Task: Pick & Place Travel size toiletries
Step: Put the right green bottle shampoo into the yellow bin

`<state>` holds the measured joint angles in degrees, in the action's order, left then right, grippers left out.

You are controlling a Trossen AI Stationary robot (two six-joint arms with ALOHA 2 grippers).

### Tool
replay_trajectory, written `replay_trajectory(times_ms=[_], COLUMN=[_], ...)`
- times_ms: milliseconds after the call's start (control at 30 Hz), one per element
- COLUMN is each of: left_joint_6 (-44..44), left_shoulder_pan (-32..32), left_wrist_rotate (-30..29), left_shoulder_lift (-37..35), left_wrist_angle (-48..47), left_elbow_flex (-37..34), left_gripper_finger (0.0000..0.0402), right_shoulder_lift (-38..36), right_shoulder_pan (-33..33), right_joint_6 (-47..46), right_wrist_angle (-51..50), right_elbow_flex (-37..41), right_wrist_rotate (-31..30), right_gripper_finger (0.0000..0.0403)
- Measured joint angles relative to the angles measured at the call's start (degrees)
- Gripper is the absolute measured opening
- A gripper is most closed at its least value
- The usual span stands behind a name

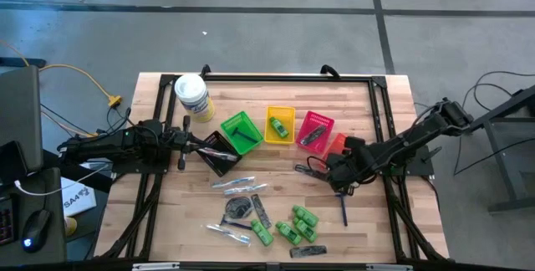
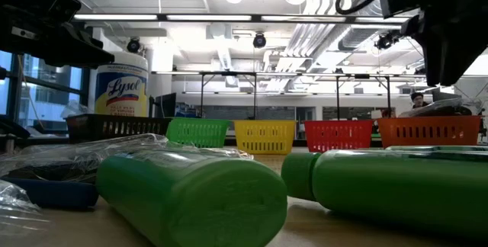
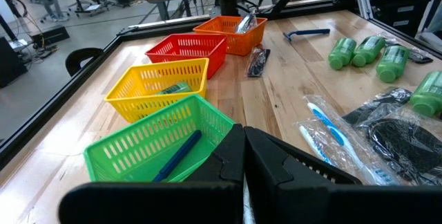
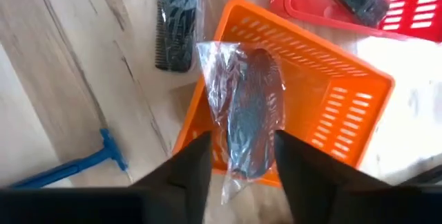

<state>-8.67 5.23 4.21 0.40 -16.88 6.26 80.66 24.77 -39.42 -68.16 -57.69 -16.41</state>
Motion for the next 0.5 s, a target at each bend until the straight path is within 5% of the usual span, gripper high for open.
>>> replay_trajectory(times_ms=[200,500], left_joint_6=[0.0,0.0], left_shoulder_pan=[0.0,0.0], left_wrist_rotate=[0.0,0.0], left_shoulder_lift=[0.0,0.0], left_wrist_angle=[0.0,0.0], left_elbow_flex=[0.0,0.0], left_gripper_finger=[0.0000,0.0000], right_shoulder_lift=[0.1,0.2], right_shoulder_pan=[-0.9,-4.3], right_joint_6=[2.9,4.5], right_wrist_angle=[1.0,6.4], right_elbow_flex=[0.0,5.2], right_wrist_rotate=[0.0,2.7], right_gripper_finger=[0.0020,0.0003])
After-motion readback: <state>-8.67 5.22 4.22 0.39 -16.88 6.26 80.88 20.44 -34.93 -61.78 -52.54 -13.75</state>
